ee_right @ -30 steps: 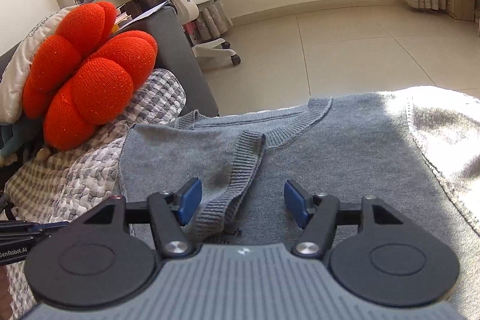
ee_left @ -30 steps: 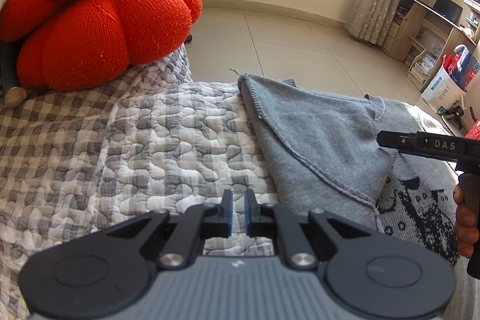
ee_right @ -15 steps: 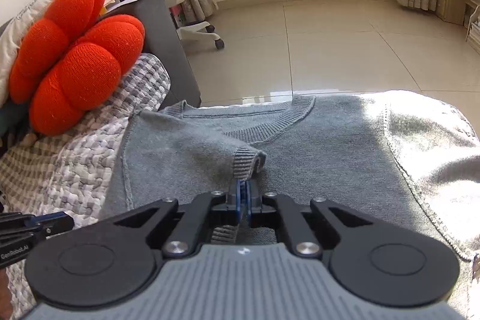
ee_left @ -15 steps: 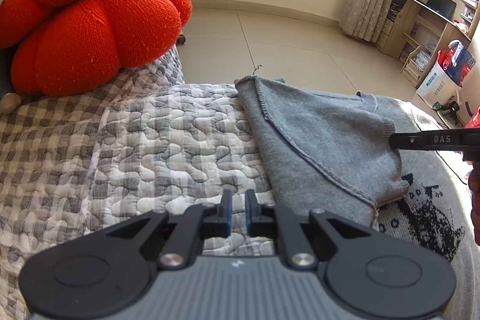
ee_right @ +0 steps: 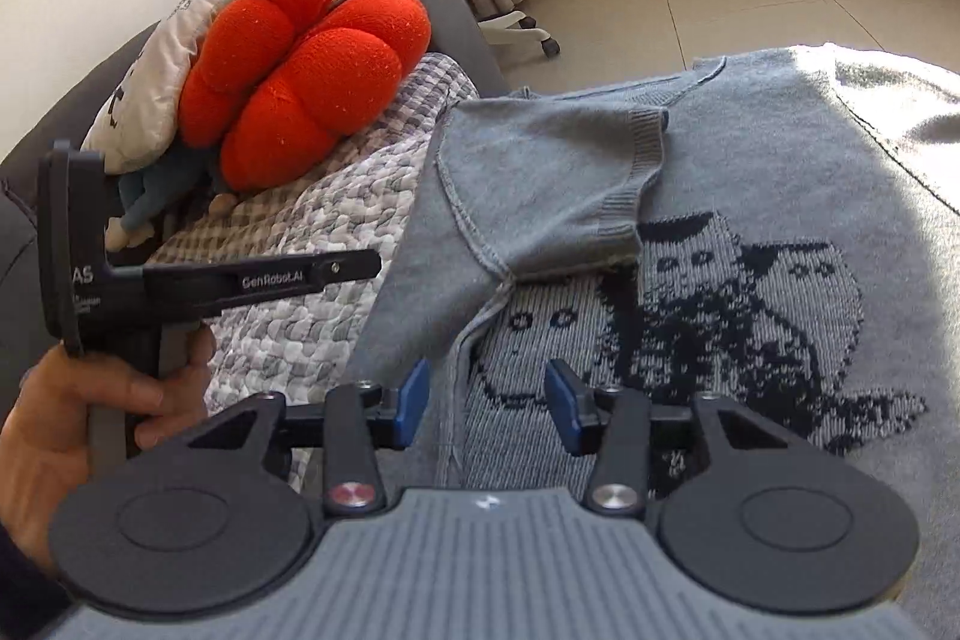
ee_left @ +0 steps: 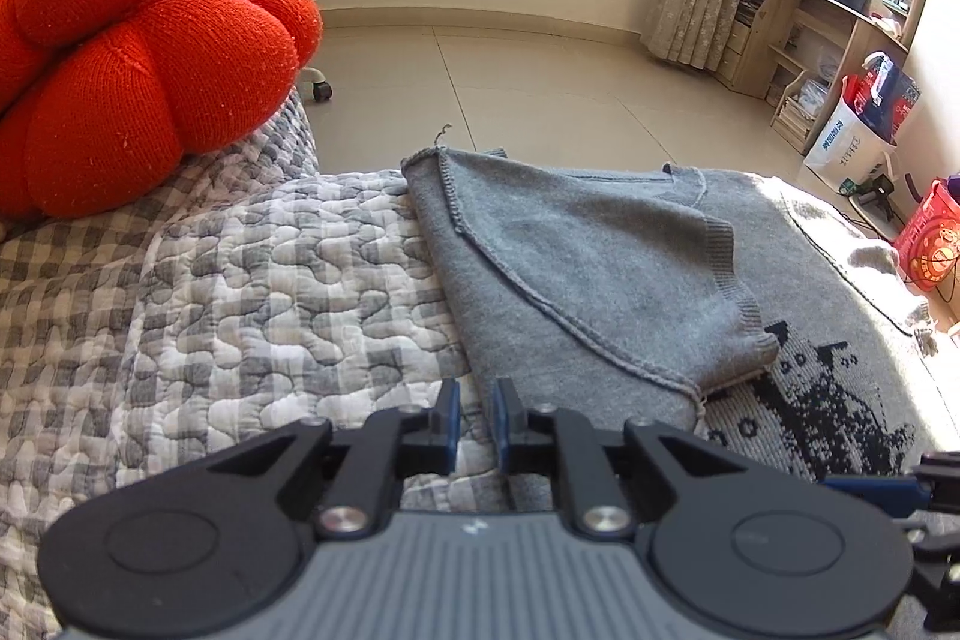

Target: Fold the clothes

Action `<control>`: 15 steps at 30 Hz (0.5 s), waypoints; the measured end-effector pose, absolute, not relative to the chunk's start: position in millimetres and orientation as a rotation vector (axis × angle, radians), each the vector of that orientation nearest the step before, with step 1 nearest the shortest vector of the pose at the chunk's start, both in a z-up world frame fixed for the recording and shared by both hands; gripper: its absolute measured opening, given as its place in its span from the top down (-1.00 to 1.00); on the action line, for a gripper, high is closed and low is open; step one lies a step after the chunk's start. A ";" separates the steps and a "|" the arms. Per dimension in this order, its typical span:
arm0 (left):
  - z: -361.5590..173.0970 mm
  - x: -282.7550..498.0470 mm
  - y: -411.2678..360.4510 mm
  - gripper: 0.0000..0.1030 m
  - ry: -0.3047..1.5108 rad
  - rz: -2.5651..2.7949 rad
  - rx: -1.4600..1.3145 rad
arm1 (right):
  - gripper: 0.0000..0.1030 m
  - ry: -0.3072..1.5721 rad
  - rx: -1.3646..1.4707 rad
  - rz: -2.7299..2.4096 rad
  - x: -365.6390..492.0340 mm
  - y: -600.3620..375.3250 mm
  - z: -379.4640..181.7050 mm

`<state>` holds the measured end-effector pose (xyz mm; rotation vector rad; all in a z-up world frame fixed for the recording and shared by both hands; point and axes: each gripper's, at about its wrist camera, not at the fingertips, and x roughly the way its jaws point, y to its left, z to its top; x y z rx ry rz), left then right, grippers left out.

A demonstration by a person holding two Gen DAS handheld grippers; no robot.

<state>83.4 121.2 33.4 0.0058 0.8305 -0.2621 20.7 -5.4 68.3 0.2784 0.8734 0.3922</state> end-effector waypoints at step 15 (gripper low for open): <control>36.2 69.6 104.1 0.74 0.809 -0.283 0.066 | 0.88 0.869 0.450 0.233 -46.1 -17.2 58.0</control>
